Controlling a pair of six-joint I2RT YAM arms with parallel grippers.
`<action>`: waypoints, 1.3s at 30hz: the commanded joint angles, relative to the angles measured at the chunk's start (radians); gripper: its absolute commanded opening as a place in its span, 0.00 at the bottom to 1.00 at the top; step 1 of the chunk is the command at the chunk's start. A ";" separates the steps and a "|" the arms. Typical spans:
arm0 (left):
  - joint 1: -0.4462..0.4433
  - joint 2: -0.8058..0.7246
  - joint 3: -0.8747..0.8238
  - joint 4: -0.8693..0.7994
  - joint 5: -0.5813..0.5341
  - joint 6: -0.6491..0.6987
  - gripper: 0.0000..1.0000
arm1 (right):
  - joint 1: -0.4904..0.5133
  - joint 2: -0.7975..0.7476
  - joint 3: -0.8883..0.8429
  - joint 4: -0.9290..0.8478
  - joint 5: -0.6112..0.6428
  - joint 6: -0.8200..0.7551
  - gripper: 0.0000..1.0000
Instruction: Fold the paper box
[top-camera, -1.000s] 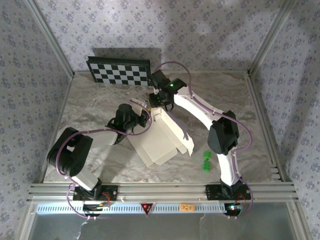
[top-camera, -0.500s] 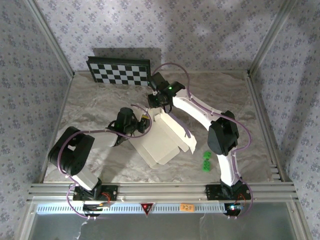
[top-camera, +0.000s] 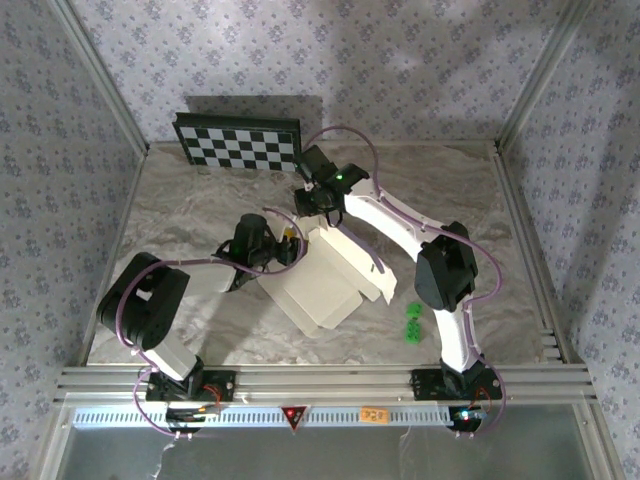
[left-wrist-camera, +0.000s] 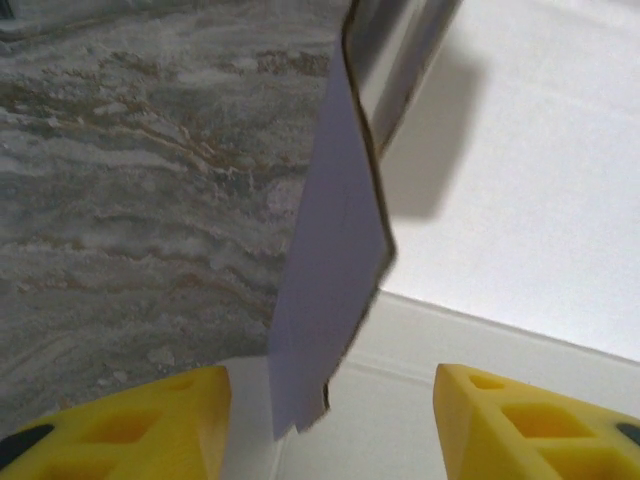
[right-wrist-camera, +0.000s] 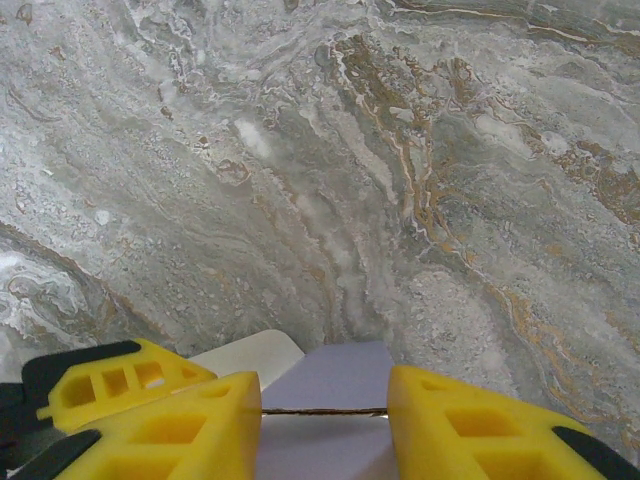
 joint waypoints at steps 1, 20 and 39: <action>0.010 -0.034 0.039 0.096 -0.007 0.004 0.61 | 0.013 -0.002 -0.024 -0.055 -0.018 0.023 0.40; 0.058 0.080 0.108 0.231 0.161 -0.046 0.34 | 0.014 -0.007 -0.022 -0.045 -0.034 0.030 0.39; 0.051 0.064 0.114 0.096 0.112 0.094 0.06 | 0.010 -0.186 -0.004 -0.069 -0.077 0.018 0.52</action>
